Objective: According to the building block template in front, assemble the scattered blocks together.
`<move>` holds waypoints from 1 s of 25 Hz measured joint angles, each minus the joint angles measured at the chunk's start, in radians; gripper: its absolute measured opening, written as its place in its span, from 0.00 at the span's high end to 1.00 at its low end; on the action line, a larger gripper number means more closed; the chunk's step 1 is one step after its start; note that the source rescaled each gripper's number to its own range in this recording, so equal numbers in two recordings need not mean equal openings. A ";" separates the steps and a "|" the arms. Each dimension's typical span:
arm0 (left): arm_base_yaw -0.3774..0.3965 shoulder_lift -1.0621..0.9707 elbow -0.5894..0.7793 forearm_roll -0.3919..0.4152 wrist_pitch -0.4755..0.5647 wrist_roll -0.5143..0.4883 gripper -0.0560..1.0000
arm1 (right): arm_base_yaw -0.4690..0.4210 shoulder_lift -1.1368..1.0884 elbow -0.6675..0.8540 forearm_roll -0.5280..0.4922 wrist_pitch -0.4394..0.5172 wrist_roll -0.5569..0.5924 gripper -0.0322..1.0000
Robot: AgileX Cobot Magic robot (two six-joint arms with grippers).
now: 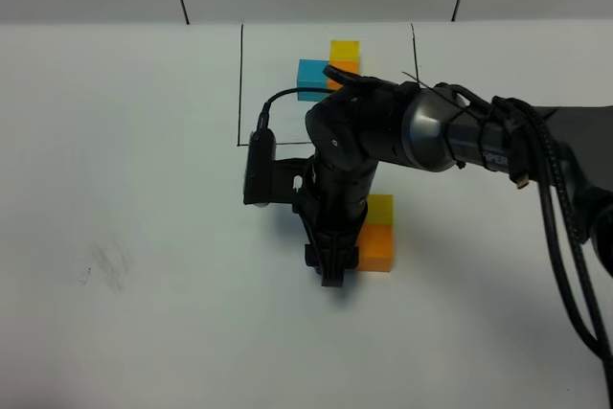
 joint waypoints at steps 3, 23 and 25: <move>0.000 0.000 0.000 0.000 0.000 0.000 0.56 | 0.000 -0.083 0.005 -0.017 -0.003 0.064 0.13; 0.000 0.000 0.000 0.000 0.000 0.000 0.56 | -0.772 -1.115 0.436 -0.557 -0.078 0.718 0.00; 0.000 0.000 0.000 0.000 0.000 0.000 0.56 | -0.857 -1.213 0.436 -0.575 -0.028 0.703 0.00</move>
